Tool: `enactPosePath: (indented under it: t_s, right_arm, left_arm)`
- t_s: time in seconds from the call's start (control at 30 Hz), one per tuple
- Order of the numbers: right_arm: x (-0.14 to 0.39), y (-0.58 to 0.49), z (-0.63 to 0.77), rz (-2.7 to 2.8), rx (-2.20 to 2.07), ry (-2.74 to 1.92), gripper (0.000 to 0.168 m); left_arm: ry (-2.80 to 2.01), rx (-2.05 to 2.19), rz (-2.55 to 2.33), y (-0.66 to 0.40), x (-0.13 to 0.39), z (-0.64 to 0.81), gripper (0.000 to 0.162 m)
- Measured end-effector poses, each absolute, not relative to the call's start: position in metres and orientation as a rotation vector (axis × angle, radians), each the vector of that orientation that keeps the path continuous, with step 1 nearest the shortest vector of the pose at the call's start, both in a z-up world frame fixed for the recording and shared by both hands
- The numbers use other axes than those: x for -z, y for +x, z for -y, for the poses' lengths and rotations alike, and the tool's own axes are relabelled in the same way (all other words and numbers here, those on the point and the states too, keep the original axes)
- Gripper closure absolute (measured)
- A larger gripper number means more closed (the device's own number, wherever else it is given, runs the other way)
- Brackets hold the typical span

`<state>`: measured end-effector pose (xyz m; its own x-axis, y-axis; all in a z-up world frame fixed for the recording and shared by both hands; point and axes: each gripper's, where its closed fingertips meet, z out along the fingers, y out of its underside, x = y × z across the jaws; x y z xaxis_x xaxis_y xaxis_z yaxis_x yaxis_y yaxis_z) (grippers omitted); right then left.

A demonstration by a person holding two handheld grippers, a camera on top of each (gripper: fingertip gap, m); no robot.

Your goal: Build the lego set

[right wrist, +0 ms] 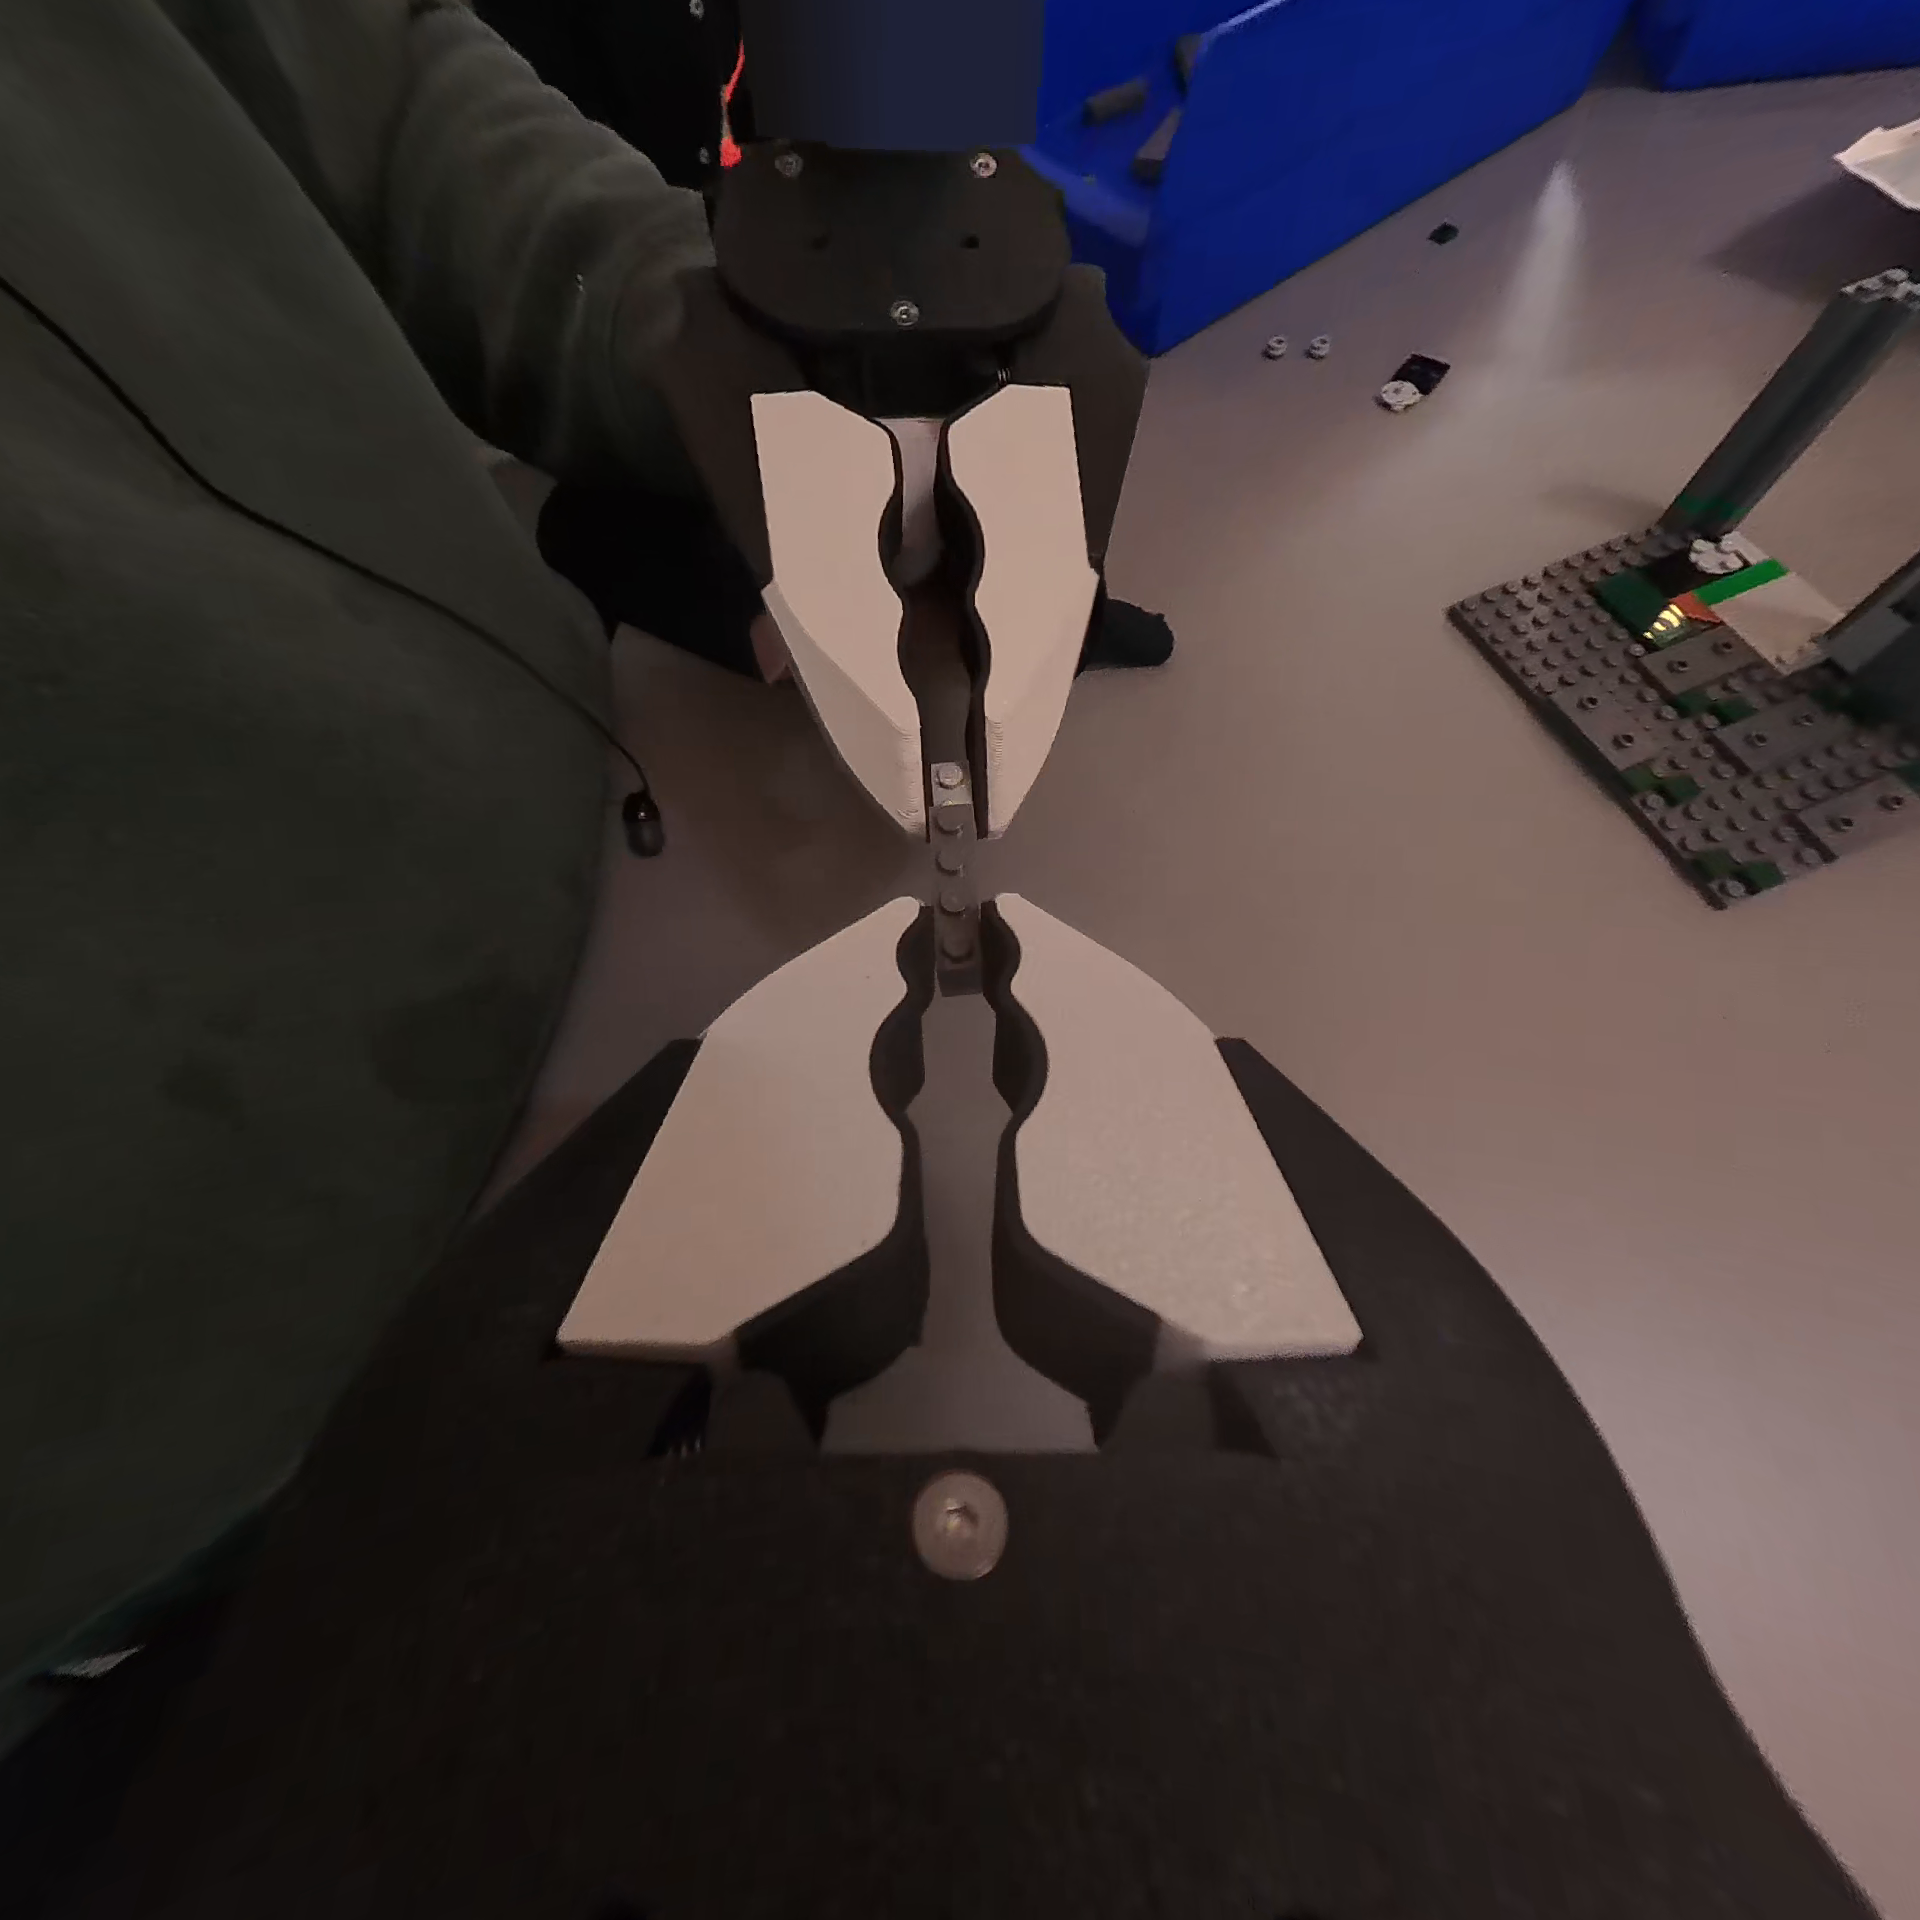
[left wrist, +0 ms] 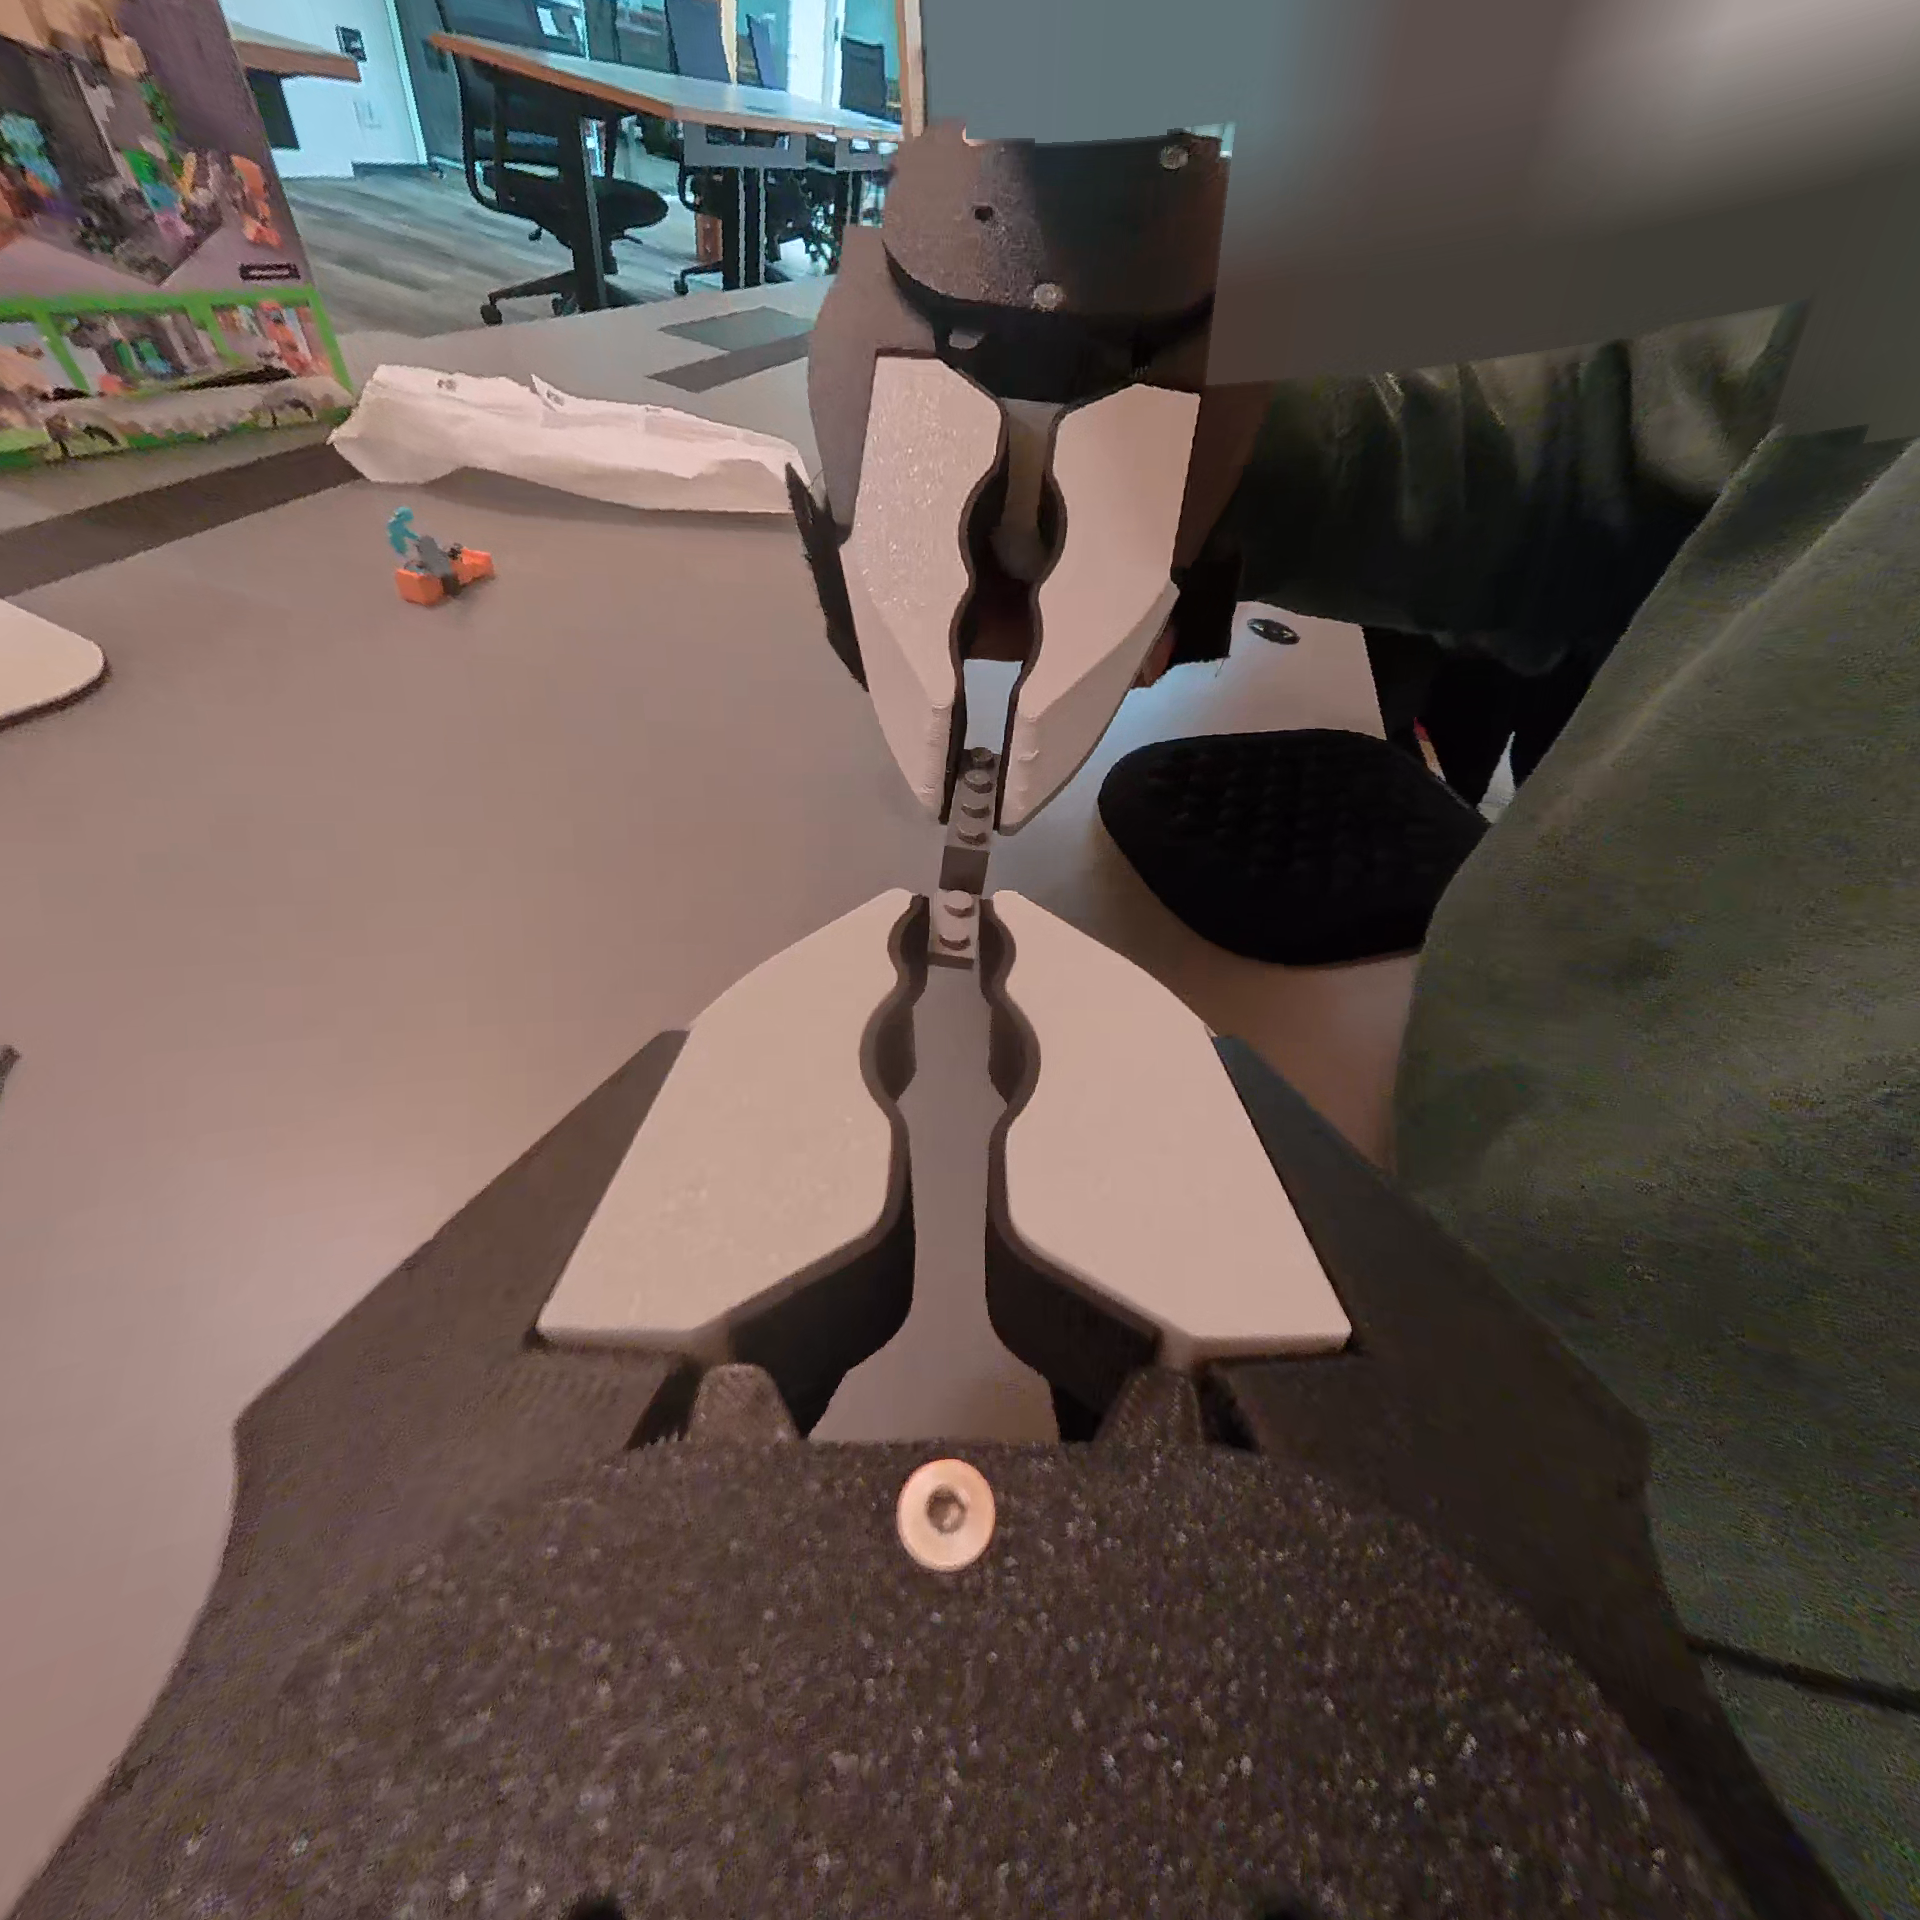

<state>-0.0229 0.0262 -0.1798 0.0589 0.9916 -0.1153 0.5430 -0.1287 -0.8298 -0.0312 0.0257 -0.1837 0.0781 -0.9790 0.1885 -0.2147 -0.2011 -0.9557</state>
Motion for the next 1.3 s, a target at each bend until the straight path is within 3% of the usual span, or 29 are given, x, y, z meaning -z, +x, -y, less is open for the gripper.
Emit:
enactPosePath:
  t_s: [0.3,0.47,0.97,1.13,1.3]
  right_arm:
    - [0.184,-0.001,-0.069,1.388,-0.905,-1.838,0.161]
    - [0.21,0.008,-0.101,1.385,-0.831,-1.91,0.161]
    - [0.268,-0.012,-0.135,1.608,-0.697,-1.916,0.16]
    - [0.273,-0.01,-0.135,1.615,-0.649,-1.907,0.145]
    - [0.237,-0.012,-0.139,1.445,-0.668,-1.868,0.102]
  left_arm:
    - [-1.614,0.922,-1.147,-0.045,0.196,-0.072,0.154]
    - [-1.663,0.862,-1.071,-0.058,0.205,-0.087,0.162]
    - [-1.701,0.81,-1.058,-0.062,0.219,-0.091,0.162]
    - [-1.71,0.821,-1.071,-0.06,0.222,-0.09,0.162]
    - [-1.71,0.822,-1.057,-0.062,0.221,-0.091,0.162]
